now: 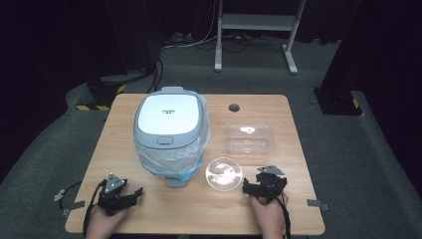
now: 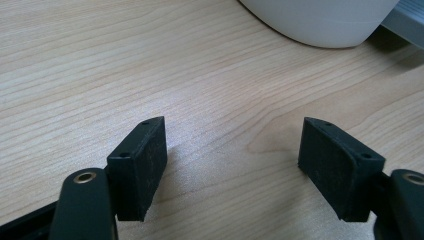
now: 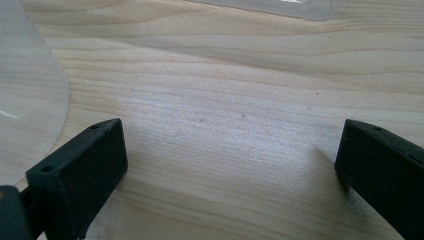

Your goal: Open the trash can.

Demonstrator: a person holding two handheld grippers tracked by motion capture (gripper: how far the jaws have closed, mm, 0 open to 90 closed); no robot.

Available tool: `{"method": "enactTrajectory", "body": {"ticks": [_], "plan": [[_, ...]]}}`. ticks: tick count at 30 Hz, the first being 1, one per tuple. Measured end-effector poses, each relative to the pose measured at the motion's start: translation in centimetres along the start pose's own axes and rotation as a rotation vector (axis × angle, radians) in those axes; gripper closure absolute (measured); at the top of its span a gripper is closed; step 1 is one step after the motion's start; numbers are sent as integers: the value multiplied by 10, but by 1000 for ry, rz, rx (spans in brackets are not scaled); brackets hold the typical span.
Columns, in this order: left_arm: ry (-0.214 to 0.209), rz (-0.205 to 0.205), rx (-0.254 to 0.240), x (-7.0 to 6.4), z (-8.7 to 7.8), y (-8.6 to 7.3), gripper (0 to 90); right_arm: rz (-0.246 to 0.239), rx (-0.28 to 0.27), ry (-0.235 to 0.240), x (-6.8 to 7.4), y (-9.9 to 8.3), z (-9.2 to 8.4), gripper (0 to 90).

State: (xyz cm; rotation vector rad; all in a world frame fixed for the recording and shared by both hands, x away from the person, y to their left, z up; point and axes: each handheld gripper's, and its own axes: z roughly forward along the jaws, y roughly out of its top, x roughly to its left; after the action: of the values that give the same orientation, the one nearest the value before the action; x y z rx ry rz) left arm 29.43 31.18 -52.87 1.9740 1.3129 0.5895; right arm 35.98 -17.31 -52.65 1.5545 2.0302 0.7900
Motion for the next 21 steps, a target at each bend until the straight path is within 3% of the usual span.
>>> {"method": "enactTrajectory", "body": {"ticks": [21], "plan": [[-2, 3, 2, 1, 0, 0, 277, 0, 0, 1, 0, 0, 0, 1]]}}
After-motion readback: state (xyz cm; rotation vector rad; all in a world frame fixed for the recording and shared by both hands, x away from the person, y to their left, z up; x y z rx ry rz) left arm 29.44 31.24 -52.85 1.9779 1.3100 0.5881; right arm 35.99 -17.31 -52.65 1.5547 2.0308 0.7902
